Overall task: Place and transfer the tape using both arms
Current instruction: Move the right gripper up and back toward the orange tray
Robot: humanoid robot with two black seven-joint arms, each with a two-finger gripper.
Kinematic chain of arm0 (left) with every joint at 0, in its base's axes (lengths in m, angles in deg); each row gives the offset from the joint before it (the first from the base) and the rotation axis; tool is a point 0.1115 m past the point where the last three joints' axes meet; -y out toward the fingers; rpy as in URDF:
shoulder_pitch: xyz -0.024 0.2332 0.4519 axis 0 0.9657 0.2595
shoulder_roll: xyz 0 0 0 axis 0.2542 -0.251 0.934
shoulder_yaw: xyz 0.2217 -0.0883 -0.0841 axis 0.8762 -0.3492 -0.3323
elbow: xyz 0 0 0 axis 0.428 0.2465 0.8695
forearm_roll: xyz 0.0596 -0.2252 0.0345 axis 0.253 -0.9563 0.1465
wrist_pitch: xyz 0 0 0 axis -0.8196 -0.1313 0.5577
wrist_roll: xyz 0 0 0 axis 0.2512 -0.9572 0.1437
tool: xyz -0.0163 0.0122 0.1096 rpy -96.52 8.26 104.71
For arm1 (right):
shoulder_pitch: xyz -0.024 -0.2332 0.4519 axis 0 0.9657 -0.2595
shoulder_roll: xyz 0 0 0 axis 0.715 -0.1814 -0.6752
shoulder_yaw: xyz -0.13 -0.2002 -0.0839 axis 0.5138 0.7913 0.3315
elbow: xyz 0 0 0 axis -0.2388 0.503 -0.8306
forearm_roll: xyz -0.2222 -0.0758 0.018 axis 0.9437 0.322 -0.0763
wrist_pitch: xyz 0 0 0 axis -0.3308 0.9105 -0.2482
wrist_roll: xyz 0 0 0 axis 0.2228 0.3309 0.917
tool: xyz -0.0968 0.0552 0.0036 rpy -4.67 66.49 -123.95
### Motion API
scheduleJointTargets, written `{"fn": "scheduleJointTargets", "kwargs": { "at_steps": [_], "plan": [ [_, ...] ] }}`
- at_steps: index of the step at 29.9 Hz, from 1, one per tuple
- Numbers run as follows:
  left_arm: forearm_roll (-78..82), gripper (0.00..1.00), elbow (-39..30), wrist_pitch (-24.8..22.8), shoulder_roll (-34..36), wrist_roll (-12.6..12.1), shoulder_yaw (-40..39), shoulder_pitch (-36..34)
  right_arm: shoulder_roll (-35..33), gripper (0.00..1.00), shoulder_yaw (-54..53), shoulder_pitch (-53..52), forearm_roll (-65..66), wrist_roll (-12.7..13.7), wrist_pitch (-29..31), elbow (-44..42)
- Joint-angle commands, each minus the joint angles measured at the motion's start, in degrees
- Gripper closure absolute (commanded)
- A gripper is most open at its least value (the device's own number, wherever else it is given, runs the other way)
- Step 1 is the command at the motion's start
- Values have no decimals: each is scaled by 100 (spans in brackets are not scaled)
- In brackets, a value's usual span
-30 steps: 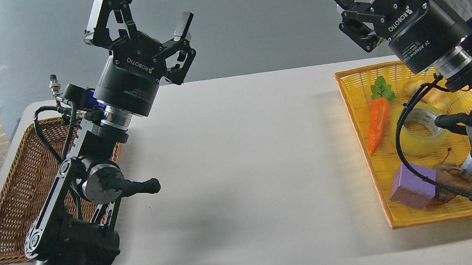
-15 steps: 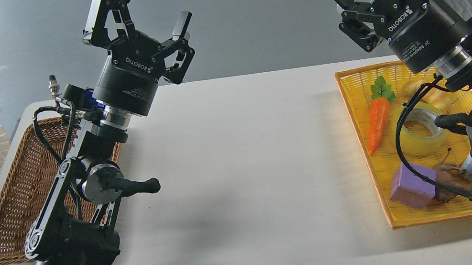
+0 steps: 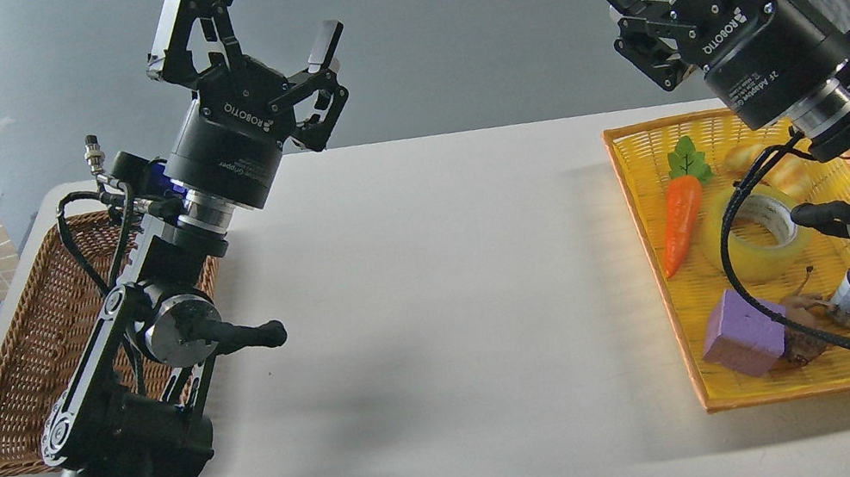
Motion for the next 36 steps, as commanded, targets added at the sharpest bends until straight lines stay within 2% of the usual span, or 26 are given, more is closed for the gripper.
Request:
{"fn": "scheduleJointTargets", "kwargs": {
  "at_steps": [1, 4, 15, 20, 27, 30, 32, 34, 36],
  "plan": [
    [-18, 2, 2, -6, 21, -1, 2, 2, -406, 0, -105, -22, 13, 61, -107, 150],
    [-18, 2, 2, -6, 3, -1, 2, 2, -424, 0, -299, -4, 4, 61, -81, 458],
    [-18, 2, -129, -15, 73, -63, -7, 2, -187, 0, -1063, -13, -734, 61, 109, 450],
    [-18, 2, -182, -15, 21, -54, -7, 81, -713, 0, -1345, 101, -1094, 26, 109, 450],
    [-18, 2, -217, -32, 56, -45, -86, 81, -758, 0, -1555, 225, -1121, -27, 109, 450],
    [-9, 2, -226, -32, 65, -45, -86, 90, -1091, 0, -1521, 225, -1034, -27, 109, 450],
    [-9, 2, -252, -23, 56, -37, -86, 90, -1758, 0, -1363, 251, -526, -18, 109, 441],
    [-9, 2, -288, -15, 56, -37, -86, 90, -2390, 1, -847, 111, 1094, 60, 109, 441],
    [-9, 2, -288, -15, 47, -45, -86, 90, -2480, 1, -695, 5, 1776, 104, 109, 441]
  ]
}}
